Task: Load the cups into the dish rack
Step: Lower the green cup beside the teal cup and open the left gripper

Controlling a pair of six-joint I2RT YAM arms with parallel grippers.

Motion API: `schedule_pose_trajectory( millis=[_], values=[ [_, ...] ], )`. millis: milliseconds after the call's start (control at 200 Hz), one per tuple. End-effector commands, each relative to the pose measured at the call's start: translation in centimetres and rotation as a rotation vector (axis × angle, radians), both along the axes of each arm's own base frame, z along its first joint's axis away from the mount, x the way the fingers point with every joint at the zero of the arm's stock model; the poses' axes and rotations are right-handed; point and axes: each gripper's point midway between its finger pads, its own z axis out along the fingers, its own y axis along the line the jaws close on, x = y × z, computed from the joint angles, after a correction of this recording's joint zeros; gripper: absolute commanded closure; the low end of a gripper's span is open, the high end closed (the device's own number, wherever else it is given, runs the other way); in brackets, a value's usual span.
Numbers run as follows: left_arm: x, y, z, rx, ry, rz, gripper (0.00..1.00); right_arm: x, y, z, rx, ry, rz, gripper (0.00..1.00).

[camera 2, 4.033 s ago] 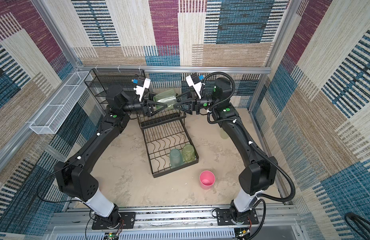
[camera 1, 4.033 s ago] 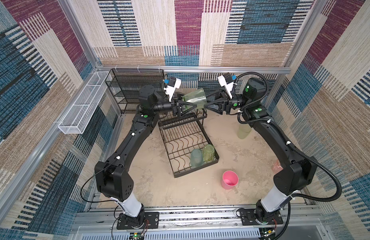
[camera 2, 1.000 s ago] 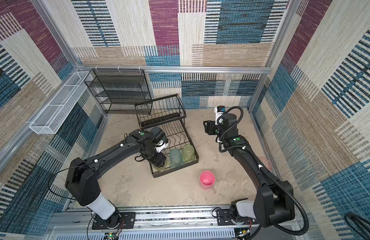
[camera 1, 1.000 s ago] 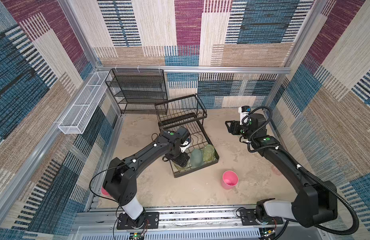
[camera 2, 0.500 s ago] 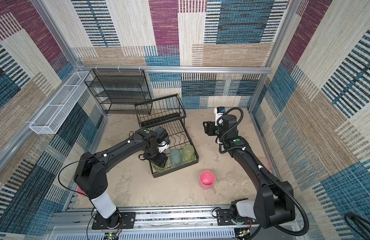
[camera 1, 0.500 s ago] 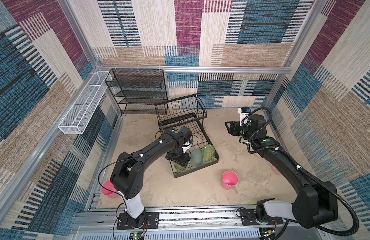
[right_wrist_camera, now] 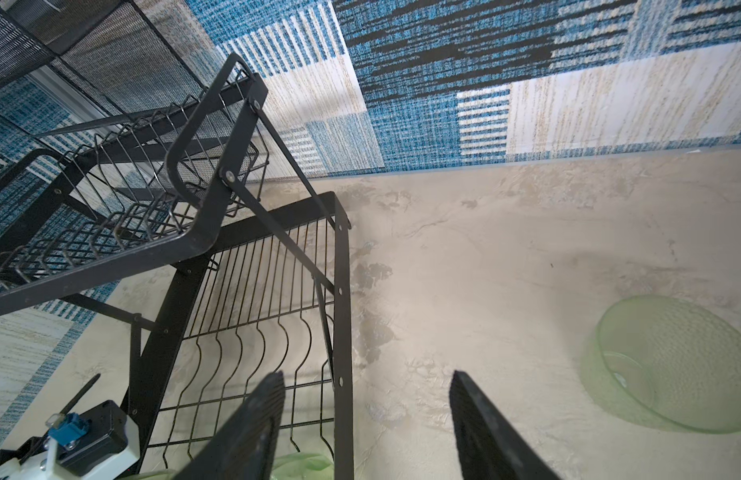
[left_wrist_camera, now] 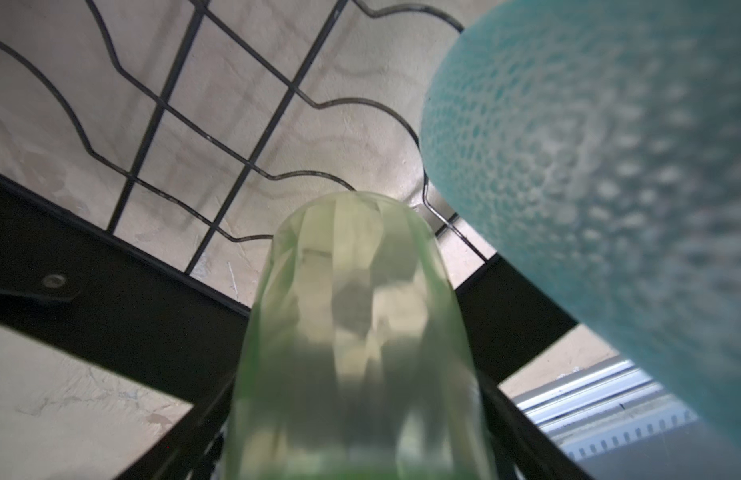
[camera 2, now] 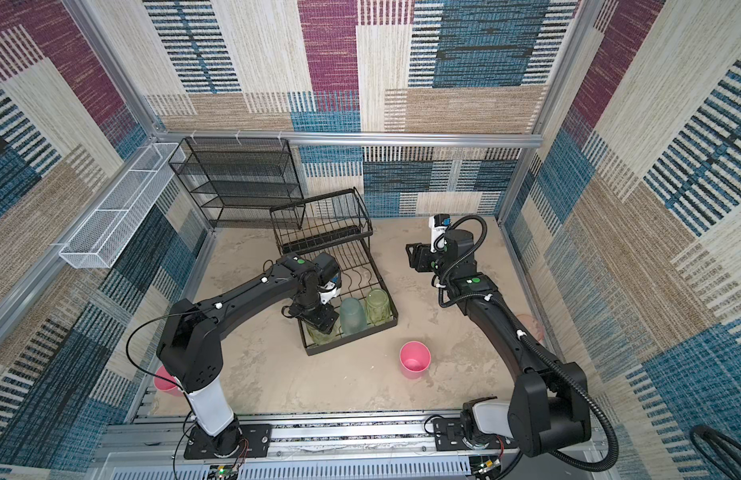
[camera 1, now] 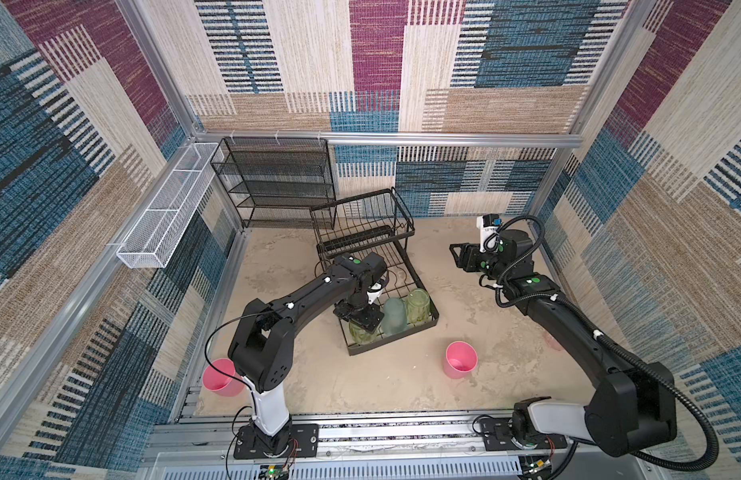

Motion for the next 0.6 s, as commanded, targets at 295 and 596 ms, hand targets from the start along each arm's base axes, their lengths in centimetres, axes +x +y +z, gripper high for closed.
schedule_pose_trajectory(
  millis=[295,596],
  values=[
    [0.2,0.2,0.8,0.010,-0.012,0.018,0.12,0.3,0.0,1.1,0.009,-0.044,-0.003,0.28],
    [0.6,0.2,3.0,-0.022,-0.075,0.019,0.11,0.2,0.1,1.0,0.010,-0.036,0.002,0.26]
  ],
)
